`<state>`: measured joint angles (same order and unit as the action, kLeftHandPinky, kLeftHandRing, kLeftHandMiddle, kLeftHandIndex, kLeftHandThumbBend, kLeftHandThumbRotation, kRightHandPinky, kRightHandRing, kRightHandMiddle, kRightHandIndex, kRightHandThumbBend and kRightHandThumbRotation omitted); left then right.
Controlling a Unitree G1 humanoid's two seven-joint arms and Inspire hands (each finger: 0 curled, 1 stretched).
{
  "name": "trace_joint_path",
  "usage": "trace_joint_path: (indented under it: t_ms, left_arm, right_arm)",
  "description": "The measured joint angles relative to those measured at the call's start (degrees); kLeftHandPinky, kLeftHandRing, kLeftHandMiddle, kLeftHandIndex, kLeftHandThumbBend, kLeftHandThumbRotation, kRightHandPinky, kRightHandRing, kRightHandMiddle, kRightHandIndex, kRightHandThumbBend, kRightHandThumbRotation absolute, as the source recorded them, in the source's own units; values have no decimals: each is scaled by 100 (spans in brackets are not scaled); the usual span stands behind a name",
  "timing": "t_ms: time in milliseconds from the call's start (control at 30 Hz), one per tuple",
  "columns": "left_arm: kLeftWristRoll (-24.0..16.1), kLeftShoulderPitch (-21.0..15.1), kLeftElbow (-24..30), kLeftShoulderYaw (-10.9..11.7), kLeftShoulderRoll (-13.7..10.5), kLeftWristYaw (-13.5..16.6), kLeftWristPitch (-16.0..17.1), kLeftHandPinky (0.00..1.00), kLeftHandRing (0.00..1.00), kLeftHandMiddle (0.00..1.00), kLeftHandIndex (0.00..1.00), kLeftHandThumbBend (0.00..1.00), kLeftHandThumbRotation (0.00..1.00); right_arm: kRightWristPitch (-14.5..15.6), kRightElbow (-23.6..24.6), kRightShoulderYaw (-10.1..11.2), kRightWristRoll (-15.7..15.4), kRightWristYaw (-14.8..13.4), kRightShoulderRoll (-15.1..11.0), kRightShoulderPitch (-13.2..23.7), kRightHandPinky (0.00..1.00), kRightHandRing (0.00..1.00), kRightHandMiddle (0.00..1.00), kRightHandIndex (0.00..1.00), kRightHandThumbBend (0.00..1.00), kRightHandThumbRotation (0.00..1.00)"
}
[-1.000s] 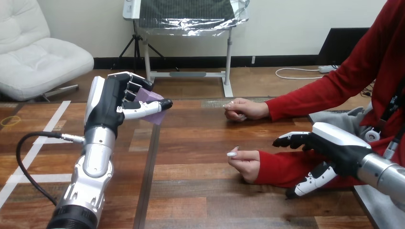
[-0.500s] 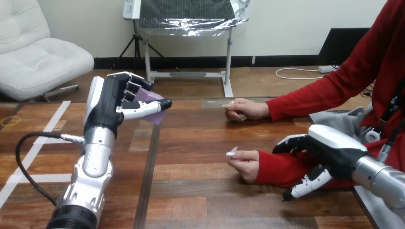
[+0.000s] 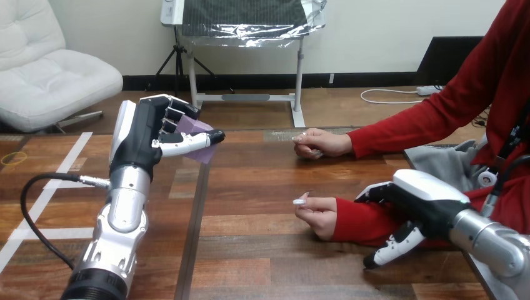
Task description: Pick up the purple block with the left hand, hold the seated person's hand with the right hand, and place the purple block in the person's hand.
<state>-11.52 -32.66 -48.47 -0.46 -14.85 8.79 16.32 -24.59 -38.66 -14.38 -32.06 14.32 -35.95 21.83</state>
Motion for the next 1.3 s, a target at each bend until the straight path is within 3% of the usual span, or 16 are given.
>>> trace_joint_path:
  t_ms: [667,1300]
  left_arm:
    - [-9,4,0,4,-16,1,62,33,39,43,45,66,0]
    - [-10,6,0,5,-16,4,63,33,39,43,46,66,0]
  right_arm:
    - [-220,-293,-202,-187,-497,34,56,56,59,59,59,84,28]
    - [-436,-697,-327,-224,-855,91,157,33,39,45,46,74,29]
